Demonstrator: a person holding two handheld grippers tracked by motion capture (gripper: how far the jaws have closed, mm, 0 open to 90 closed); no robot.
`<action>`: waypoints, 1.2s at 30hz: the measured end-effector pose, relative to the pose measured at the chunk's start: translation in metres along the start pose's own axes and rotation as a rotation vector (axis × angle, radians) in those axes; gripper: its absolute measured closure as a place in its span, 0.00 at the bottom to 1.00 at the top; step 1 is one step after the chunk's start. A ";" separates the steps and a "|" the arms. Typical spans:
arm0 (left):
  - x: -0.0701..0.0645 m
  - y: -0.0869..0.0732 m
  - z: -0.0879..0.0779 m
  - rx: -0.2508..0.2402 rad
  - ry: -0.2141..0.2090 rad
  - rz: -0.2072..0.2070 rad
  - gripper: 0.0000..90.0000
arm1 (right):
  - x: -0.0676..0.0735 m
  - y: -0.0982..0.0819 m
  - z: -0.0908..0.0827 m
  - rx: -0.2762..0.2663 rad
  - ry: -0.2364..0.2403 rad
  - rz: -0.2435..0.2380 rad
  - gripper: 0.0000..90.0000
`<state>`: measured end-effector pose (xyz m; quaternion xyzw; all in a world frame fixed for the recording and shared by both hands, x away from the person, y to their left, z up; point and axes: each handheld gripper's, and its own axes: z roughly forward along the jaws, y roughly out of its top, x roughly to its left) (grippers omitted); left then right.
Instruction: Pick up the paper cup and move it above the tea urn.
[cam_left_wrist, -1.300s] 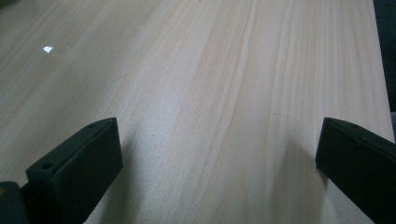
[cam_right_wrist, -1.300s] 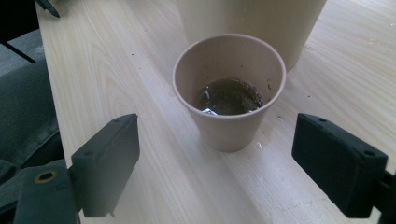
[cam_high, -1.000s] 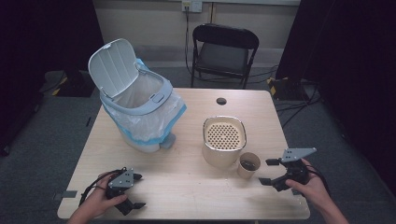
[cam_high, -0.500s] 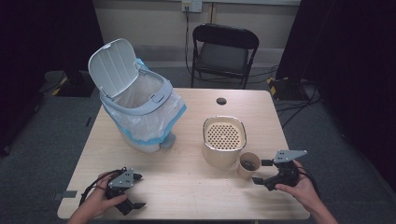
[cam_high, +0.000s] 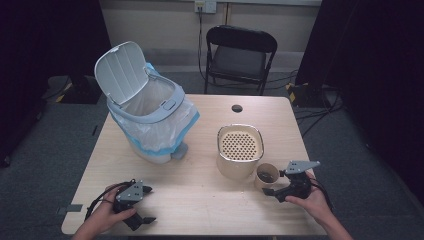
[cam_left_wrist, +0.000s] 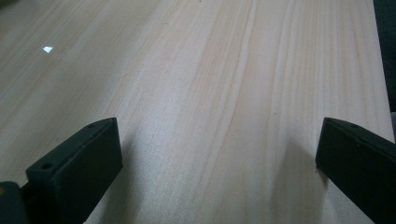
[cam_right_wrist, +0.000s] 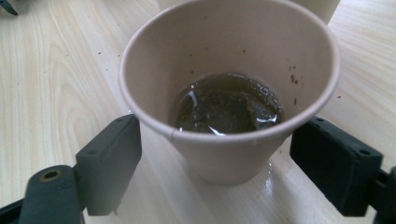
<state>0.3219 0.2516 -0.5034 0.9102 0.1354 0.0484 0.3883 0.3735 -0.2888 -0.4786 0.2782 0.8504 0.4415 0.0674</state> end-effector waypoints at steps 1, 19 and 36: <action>0.000 0.000 0.000 -0.001 0.000 0.000 0.00 | 0.000 0.000 0.001 -0.002 -0.004 -0.001 0.19; 0.000 0.000 0.000 0.000 0.000 0.000 0.00 | -0.003 0.009 0.014 -0.041 0.020 -0.028 0.26; 0.000 0.000 0.000 -0.001 0.000 -0.001 0.00 | -0.005 0.008 0.007 -0.041 0.008 -0.030 0.29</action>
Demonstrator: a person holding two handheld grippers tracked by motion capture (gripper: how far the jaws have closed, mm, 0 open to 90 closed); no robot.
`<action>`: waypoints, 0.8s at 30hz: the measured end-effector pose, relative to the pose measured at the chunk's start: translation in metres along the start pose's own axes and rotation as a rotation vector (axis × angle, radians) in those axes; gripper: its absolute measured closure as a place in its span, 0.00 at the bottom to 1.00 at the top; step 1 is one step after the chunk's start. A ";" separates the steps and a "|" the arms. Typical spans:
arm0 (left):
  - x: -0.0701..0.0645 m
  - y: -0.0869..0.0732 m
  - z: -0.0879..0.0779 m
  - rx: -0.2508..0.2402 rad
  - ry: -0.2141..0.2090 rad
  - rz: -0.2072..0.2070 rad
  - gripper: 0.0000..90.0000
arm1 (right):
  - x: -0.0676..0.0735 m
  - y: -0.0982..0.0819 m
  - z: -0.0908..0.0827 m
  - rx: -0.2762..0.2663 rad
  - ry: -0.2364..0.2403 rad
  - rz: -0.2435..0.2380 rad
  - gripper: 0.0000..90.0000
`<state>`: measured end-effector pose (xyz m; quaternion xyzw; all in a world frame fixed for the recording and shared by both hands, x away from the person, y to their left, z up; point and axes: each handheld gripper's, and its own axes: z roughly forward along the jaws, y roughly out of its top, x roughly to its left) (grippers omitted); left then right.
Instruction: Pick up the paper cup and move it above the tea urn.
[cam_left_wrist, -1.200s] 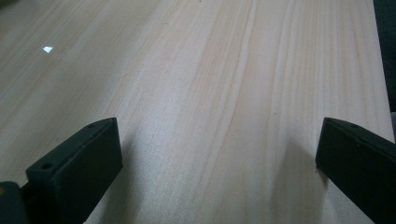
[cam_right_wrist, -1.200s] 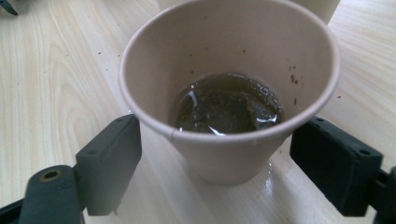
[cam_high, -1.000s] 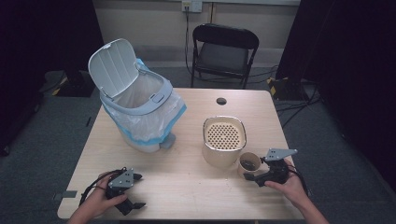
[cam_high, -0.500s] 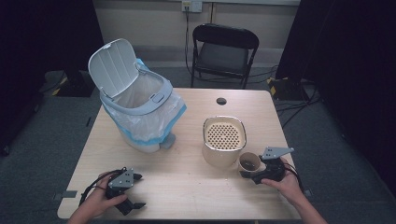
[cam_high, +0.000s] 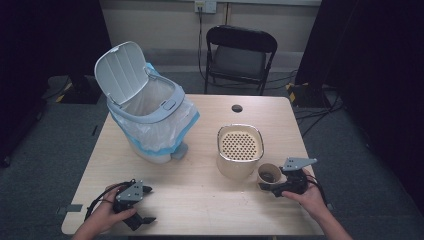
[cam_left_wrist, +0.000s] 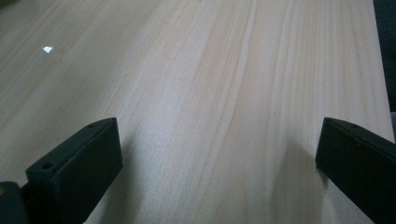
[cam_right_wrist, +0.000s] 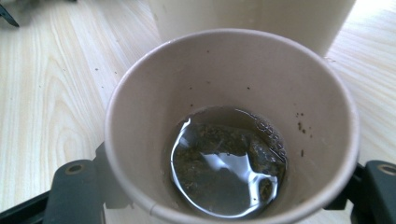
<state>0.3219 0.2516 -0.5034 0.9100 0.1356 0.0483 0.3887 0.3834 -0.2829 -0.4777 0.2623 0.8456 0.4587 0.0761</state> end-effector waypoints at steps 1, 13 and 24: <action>0.000 0.000 0.000 0.000 0.000 -0.001 0.00 | -0.001 0.001 -0.002 0.000 -0.005 0.002 0.29; 0.000 0.000 0.000 0.000 0.000 0.000 0.00 | -0.020 0.020 -0.023 0.007 -0.098 0.014 0.29; 0.000 0.000 0.000 0.000 0.000 0.000 0.00 | -0.039 0.037 -0.018 0.019 -0.115 0.015 0.29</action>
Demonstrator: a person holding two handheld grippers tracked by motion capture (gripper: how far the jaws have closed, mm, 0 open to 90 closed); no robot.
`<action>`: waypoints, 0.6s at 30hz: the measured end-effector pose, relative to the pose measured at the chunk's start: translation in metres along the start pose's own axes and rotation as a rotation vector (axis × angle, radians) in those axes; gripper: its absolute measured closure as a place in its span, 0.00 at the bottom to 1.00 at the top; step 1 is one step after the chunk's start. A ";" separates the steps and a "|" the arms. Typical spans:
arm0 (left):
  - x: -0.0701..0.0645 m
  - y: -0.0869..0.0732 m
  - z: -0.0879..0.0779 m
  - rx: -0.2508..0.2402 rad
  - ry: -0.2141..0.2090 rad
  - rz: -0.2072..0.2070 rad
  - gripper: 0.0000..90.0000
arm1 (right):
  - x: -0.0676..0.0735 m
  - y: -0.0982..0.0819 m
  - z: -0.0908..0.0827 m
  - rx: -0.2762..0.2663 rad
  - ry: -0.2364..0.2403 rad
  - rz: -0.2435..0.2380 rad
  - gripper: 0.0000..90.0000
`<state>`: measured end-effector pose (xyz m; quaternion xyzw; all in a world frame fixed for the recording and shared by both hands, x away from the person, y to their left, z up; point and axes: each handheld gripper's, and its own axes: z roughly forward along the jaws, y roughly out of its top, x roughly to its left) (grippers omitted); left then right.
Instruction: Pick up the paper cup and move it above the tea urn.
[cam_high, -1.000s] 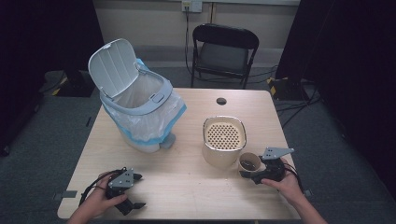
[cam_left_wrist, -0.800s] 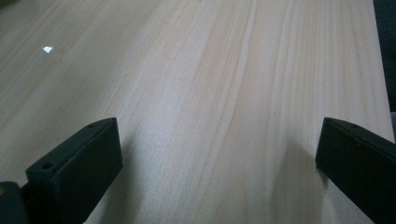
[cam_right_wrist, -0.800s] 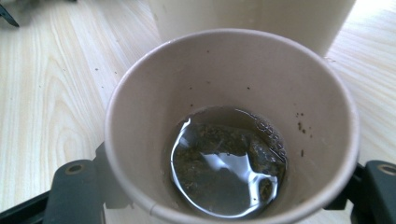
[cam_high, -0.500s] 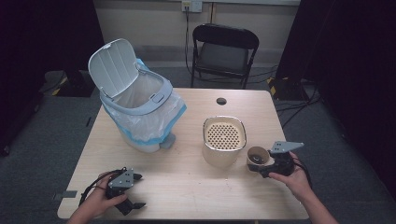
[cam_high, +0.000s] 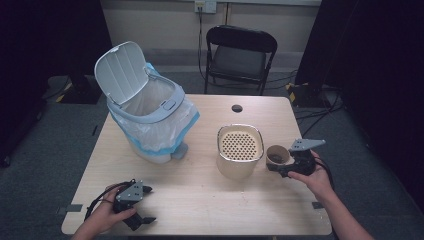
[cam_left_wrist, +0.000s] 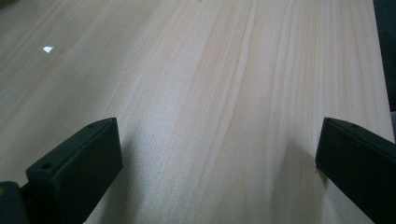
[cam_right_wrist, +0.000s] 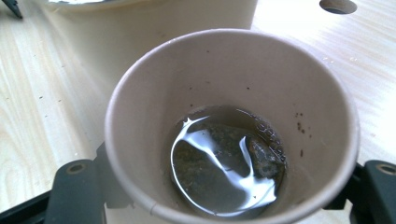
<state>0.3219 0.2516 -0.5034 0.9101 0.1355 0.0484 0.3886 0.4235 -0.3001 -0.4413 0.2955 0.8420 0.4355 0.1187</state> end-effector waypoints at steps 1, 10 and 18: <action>0.000 0.000 0.000 -0.001 0.000 -0.001 0.00 | -0.001 0.001 0.000 0.000 -0.005 0.002 0.29; 0.000 0.000 0.000 -0.003 0.000 -0.005 0.00 | -0.016 0.021 0.010 0.007 -0.019 -0.002 0.29; 0.000 0.000 0.000 -0.002 0.000 -0.004 0.00 | -0.030 0.039 0.014 -0.010 -0.048 -0.006 0.29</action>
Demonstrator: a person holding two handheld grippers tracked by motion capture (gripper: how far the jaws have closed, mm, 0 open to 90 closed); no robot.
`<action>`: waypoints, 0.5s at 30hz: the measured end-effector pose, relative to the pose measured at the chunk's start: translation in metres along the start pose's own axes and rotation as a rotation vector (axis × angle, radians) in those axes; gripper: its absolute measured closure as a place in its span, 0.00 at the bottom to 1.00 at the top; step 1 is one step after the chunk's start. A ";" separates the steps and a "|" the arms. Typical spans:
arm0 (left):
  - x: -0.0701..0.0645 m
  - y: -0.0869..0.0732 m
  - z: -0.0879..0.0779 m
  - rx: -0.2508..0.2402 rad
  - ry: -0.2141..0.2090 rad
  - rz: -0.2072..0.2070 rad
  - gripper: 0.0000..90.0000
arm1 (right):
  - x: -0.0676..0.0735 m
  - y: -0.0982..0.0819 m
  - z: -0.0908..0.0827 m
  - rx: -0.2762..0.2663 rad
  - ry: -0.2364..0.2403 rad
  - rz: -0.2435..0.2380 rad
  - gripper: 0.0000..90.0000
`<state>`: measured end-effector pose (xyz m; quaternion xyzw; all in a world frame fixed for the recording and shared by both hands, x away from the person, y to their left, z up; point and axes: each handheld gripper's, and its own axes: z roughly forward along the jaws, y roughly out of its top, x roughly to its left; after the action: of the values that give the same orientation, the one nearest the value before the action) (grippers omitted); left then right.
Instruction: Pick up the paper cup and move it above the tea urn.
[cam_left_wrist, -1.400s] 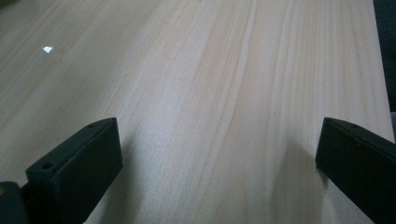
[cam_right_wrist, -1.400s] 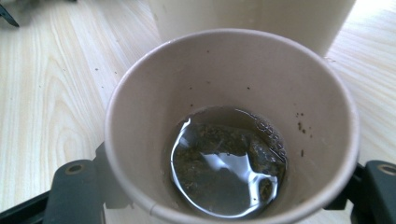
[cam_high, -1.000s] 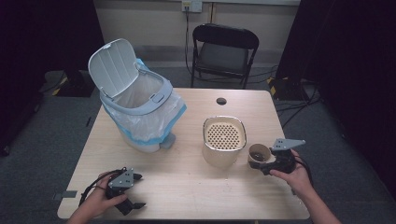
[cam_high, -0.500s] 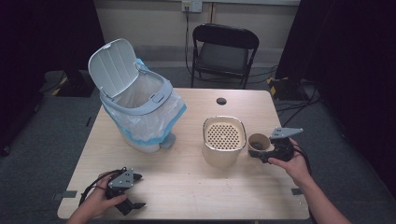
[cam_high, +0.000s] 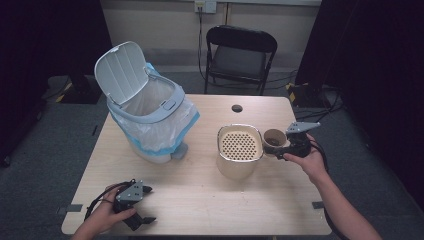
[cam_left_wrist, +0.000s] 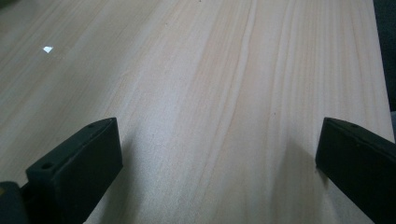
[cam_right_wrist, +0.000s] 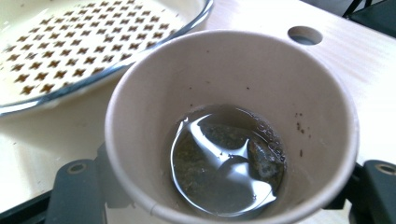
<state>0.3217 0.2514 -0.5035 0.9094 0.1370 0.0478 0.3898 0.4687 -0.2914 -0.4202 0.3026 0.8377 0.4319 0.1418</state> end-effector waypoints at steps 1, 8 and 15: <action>0.000 0.000 0.000 0.000 0.000 0.000 0.00 | -0.001 0.001 0.000 0.000 -0.001 0.000 0.29; 0.000 0.000 0.000 0.000 0.000 0.000 0.00 | -0.014 0.013 -0.001 0.002 -0.021 0.002 0.29; 0.000 0.000 0.000 0.000 0.000 0.000 0.00 | -0.023 0.027 0.001 -0.008 -0.038 -0.005 0.29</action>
<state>0.3217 0.2514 -0.5035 0.9093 0.1370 0.0478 0.3899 0.4969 -0.2933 -0.3998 0.3083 0.8338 0.4291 0.1600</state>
